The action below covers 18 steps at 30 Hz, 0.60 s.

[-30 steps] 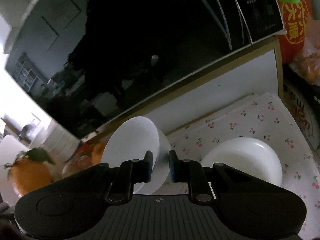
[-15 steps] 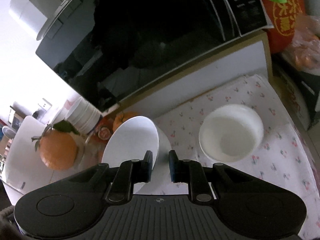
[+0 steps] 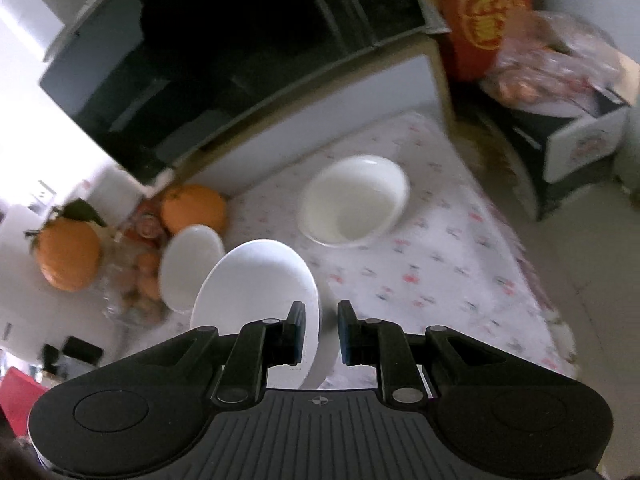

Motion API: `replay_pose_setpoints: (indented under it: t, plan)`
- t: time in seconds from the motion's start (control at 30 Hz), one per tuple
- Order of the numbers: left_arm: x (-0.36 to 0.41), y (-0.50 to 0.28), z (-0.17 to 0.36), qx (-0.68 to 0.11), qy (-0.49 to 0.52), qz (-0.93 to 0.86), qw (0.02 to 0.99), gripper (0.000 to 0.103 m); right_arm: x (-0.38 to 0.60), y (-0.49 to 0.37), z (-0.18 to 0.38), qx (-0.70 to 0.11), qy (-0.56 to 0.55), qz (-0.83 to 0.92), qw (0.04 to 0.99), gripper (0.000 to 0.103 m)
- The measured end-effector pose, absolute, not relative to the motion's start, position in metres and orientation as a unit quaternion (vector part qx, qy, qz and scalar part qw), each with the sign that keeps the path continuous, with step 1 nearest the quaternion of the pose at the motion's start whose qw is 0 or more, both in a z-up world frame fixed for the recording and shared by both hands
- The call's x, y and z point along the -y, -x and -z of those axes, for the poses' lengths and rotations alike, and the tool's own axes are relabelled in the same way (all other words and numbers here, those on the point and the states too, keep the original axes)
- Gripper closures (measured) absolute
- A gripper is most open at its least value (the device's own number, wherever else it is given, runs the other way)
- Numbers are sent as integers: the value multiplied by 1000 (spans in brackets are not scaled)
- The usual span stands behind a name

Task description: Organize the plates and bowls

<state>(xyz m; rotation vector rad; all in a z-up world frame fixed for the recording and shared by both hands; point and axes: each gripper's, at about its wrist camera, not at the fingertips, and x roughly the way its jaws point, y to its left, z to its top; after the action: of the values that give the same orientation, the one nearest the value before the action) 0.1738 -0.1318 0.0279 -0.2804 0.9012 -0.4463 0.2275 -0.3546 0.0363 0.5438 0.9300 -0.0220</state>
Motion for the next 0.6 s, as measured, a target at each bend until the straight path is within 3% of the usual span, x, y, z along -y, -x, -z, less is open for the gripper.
replay_pose_setpoints:
  t: [0.6]
  plan:
    - [154, -160, 8, -477, 109, 228, 842, 95, 368, -218, 3, -514, -228, 29, 826, 85]
